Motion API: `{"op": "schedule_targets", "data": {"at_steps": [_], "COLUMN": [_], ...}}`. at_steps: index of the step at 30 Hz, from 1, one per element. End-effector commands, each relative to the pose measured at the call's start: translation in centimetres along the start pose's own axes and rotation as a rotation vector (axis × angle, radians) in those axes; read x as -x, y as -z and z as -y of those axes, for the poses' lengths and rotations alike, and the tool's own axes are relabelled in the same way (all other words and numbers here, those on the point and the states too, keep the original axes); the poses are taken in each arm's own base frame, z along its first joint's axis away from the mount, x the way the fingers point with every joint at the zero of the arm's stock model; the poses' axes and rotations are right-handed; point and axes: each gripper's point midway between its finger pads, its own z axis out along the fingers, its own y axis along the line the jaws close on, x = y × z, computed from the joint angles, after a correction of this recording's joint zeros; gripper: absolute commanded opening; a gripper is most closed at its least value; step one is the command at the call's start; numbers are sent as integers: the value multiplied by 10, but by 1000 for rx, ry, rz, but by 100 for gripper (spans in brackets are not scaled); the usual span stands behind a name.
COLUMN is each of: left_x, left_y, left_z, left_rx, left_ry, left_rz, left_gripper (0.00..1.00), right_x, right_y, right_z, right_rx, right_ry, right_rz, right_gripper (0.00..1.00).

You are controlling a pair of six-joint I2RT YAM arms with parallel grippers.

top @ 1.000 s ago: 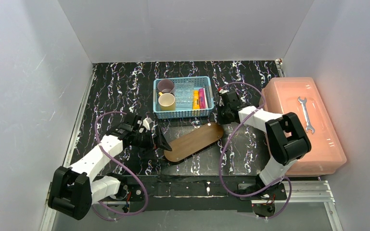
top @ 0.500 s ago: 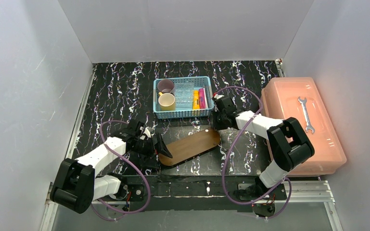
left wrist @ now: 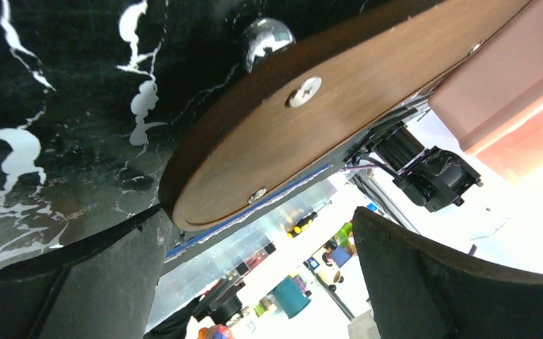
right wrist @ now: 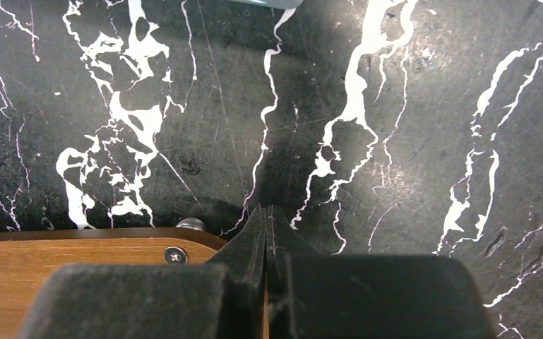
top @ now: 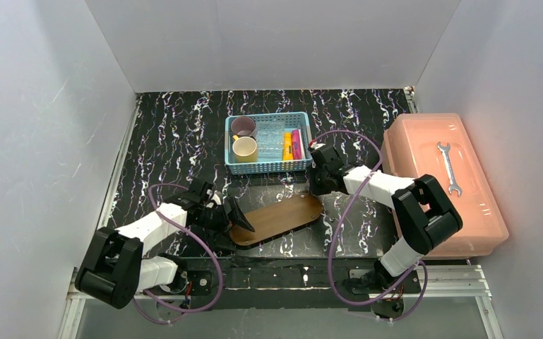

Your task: Prepare toiletry sets of a toothbrush and toothpaste on the tray

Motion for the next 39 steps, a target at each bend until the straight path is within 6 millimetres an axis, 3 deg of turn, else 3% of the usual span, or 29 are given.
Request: {"op": "schedule_targets", "data": {"at_steps": [1, 21, 27, 34, 39], "left_x": [6, 46, 63, 83, 85], "left_y": [-2, -6, 3, 19, 34], "left_z": [3, 21, 22, 20, 25], "left_rx": [10, 72, 82, 55, 37], "left_ry": [18, -9, -7, 8, -20], "left_rz": [11, 74, 100, 128, 139], "left_gripper": [98, 98, 98, 98, 98], "right_x": [-4, -19, -19, -11, 10], "right_y": [9, 27, 31, 40, 56], "right_z": [-6, -8, -3, 0, -2], "right_rx": [12, 23, 0, -22, -34], "right_ry": [-8, -6, -1, 5, 20], "right_rz": [19, 32, 35, 57, 96], "right_gripper": [1, 1, 1, 1, 1]}}
